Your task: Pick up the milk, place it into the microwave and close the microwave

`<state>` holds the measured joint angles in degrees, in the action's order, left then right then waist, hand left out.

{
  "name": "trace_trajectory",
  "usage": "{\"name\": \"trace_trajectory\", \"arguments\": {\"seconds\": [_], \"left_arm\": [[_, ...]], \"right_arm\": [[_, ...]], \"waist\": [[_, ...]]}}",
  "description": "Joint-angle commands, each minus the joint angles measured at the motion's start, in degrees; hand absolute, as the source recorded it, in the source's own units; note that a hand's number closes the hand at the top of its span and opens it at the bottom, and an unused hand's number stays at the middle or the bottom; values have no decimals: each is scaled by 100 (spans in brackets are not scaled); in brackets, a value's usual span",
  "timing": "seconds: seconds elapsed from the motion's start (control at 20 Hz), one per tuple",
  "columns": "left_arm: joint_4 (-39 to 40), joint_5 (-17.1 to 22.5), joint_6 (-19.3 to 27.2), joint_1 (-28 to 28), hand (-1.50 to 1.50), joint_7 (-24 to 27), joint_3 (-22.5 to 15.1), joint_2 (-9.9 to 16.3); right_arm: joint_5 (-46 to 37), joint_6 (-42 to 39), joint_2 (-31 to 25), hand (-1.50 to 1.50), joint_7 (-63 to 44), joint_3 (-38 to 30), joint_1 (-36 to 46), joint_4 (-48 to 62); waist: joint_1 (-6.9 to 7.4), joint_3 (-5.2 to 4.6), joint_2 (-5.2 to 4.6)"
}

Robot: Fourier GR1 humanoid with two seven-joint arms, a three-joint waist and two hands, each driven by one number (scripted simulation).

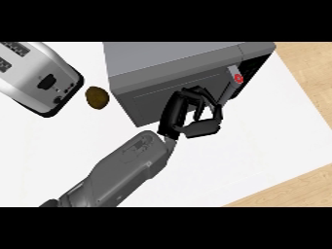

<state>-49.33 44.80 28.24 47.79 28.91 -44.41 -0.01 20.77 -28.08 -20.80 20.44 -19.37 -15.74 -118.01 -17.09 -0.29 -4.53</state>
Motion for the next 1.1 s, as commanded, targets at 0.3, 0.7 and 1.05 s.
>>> {"name": "trace_trajectory", "arguments": {"seconds": [0.3,0.7,1.05], "left_arm": [[445,361,-110,504,150,333,96,1],[579,634,-116,551,150,551,98,1],[636,762,-107,623,150,721,7,1]], "right_arm": [[203,58,-345,-150,-214,-253,410,195],[405,32,-638,-150,-273,-557,623,381],[413,-23,-1002,-150,-328,-777,874,588]], "waist": [[-80,10,-97],[-171,18,-83],[-171,21,-111]]}}
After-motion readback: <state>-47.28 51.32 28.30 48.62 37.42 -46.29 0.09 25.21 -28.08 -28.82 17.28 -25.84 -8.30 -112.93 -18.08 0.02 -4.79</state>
